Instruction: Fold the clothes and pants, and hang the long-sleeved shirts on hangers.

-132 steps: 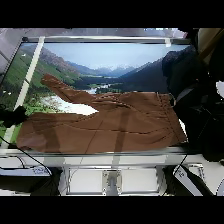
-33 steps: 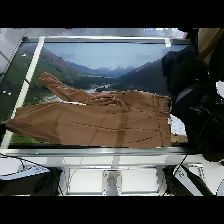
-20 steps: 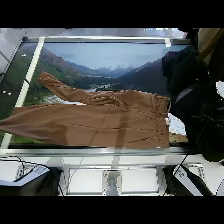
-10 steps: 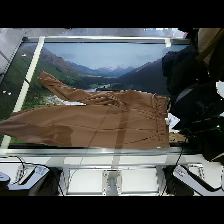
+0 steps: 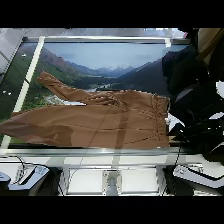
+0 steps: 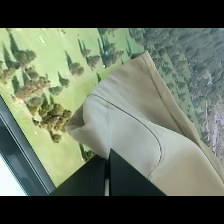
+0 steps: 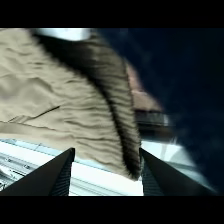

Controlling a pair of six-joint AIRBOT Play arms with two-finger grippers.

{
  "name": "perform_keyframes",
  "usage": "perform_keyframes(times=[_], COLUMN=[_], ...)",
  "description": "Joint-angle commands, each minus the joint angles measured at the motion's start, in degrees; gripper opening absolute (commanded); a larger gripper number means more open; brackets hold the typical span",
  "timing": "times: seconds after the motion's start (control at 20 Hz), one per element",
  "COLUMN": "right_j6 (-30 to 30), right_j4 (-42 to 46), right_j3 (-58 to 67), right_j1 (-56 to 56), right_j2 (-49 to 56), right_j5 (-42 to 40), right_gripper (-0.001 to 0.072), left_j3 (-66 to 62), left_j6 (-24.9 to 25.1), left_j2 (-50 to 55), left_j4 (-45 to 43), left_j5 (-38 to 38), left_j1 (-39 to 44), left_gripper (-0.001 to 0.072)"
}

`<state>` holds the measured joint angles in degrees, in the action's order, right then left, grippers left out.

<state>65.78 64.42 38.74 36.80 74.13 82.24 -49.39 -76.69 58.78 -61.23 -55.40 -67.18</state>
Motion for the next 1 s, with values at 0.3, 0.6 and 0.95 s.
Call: perform_keyframes(times=[0.3, 0.6, 0.95], right_j6=[-1.53, -3.98, -2.54], right_j4=[-0.22, -0.33, 9.2], right_j3=[-0.09, 0.83, 14.75], right_j1=[-5.22, -10.34, -10.34], right_j2=[5.97, 3.69, -7.37], right_j5=[-4.0, -0.15, 5.42], right_gripper=[0.0446, 0.0021, 0.002], left_j3=[-0.04, -0.74, -4.63], left_j6=[0.02, 0.48, 6.38], left_j2=[-0.04, -0.52, -2.71], left_j4=[-0.11, -0.04, -0.76], left_j5=[-0.61, -0.61, -1.75], left_j1=[-0.04, -0.04, 1.66], left_gripper=[0.0007, 0.0007, 0.0006])
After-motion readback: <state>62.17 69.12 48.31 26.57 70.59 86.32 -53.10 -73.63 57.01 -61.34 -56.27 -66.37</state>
